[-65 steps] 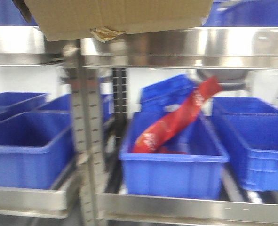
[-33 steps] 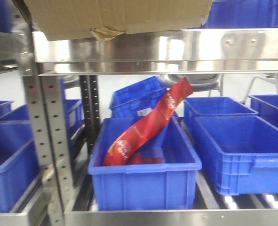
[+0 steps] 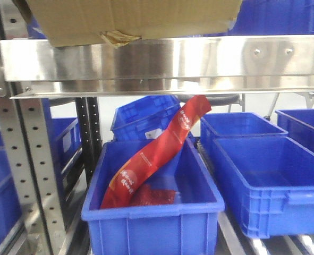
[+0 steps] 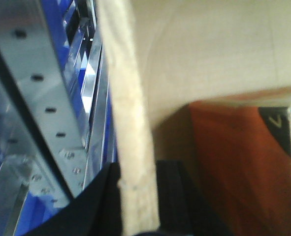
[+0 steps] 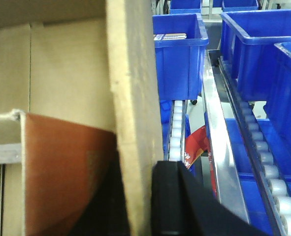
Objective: Stack two boxes on right shelf middle
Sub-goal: 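Raise the boxes above the middle shelf and push them onto it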
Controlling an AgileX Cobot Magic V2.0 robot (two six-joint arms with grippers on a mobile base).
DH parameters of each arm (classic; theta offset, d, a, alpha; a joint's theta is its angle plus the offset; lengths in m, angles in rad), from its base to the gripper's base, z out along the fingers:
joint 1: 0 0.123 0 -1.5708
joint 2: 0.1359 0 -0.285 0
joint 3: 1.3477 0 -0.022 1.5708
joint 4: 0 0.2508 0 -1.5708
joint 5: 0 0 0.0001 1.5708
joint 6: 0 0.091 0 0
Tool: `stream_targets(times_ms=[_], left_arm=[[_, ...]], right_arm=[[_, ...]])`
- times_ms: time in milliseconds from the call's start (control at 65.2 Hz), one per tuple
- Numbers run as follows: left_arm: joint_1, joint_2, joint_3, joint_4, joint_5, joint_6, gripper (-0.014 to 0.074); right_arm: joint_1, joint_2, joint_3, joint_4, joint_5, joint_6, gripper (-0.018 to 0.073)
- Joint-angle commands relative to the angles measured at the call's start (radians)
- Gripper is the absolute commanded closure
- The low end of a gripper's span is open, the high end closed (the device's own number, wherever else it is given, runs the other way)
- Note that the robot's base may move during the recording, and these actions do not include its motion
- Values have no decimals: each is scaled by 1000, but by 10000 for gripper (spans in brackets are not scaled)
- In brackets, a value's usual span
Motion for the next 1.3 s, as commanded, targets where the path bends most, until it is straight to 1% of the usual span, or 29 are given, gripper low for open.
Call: stream_targets(times_ms=[0, 1289], left_arm=[[-3, -1, -8, -6, -38, 11, 707], [-3, -1, -8, -6, -38, 11, 707]], right_arm=[[1, -14, -15, -10, -137, 7, 711], [1, -14, -15, -10, -137, 7, 711]])
